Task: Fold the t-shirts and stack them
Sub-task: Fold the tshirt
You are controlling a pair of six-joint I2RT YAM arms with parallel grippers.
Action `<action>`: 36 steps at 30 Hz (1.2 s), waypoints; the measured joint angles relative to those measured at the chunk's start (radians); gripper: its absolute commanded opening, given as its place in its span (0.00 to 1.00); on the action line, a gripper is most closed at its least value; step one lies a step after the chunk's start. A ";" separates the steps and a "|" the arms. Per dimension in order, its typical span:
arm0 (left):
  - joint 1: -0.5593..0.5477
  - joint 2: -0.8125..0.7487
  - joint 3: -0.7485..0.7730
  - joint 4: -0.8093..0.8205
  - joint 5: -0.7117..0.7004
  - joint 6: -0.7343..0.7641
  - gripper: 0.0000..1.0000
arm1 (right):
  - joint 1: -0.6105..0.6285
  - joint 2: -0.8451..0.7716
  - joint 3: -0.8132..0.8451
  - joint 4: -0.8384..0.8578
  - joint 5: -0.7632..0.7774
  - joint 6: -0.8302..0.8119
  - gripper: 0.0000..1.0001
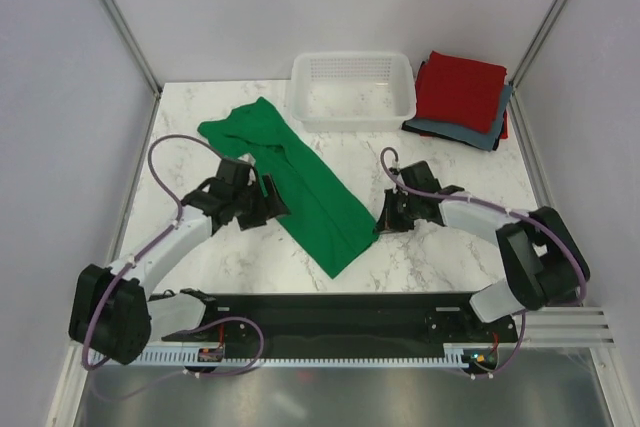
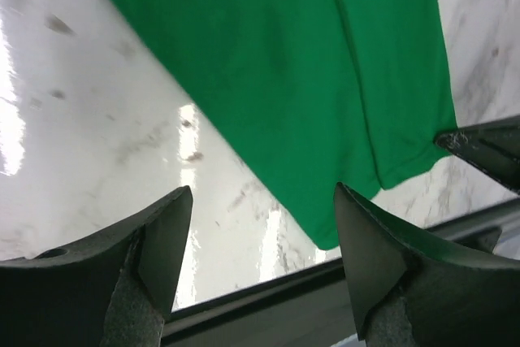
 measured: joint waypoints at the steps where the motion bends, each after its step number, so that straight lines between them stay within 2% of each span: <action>1: -0.043 -0.024 -0.023 0.002 0.001 -0.019 0.77 | 0.026 -0.034 -0.022 0.000 -0.001 0.021 0.00; 5: -0.212 -0.183 -0.153 0.003 0.000 -0.113 0.76 | 0.149 -0.204 -0.132 0.043 -0.021 0.135 0.00; 10: -0.285 -0.366 -0.274 -0.014 0.003 -0.202 0.74 | 0.251 -0.337 -0.228 0.058 -0.018 0.264 0.00; 14: -0.359 -0.414 -0.342 -0.014 0.009 -0.269 0.69 | 0.330 -0.354 -0.229 0.064 0.010 0.320 0.00; 24: -0.612 -0.389 -0.435 0.021 -0.028 -0.451 0.66 | 0.374 -0.348 -0.229 0.072 0.081 0.367 0.00; 30: -0.689 -0.292 -0.472 0.125 -0.072 -0.528 0.63 | 0.374 -0.348 -0.232 0.077 0.092 0.367 0.00; 33: -0.709 -0.233 -0.471 0.169 -0.097 -0.544 0.60 | 0.374 -0.348 -0.232 0.078 0.095 0.367 0.00; 36: -0.716 -0.186 -0.469 0.204 -0.107 -0.555 0.48 | 0.374 -0.348 -0.232 0.078 0.095 0.366 0.00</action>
